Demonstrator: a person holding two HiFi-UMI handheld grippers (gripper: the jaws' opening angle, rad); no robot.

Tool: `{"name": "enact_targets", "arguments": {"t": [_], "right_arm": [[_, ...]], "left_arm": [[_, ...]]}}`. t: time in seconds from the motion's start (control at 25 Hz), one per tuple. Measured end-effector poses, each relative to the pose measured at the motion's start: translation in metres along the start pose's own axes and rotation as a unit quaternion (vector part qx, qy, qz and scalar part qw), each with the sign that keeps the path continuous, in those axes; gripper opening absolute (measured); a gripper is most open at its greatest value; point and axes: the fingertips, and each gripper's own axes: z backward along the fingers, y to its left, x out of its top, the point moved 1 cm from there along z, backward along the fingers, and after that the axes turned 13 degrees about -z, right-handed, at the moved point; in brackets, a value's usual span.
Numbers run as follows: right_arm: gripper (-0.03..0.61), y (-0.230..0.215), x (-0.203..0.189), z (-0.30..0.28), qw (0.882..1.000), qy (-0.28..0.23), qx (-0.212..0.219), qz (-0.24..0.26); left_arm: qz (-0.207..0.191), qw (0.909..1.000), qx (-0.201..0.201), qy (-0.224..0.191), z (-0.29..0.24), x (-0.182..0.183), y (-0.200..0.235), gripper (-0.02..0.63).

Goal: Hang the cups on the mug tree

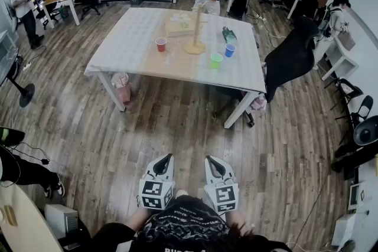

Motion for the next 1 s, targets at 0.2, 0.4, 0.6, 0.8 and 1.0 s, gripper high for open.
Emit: {"name": "enact_targets", "arguments": {"t": [0.2, 0.4, 0.6, 0.8, 1.0], "right_arm": [[0.006, 0.008, -0.007, 0.001, 1.0, 0.012, -0.002, -0.007], [0.006, 0.021, -0.01, -0.012, 1.0, 0.022, 0.003, -0.013], [0.008, 0.029, -0.006, -0.028, 0.998, 0.008, -0.018, -0.055], [0.008, 0.036, -0.006, -0.042, 0.997, 0.0, -0.043, -0.066], [0.009, 0.043, -0.009, -0.053, 0.994, 0.007, -0.05, -0.094]], "left_arm": [[0.008, 1.0, 0.0, -0.002, 0.007, -0.001, 0.008, 0.021], [0.008, 0.9999, -0.013, -0.005, 0.009, -0.006, 0.02, 0.02], [0.009, 0.9988, -0.046, -0.012, 0.012, -0.007, 0.044, 0.021], [-0.004, 0.9967, -0.081, -0.009, 0.016, -0.011, 0.063, 0.02], [0.0, 0.9966, -0.082, 0.0, 0.012, -0.013, 0.08, 0.02]]}}
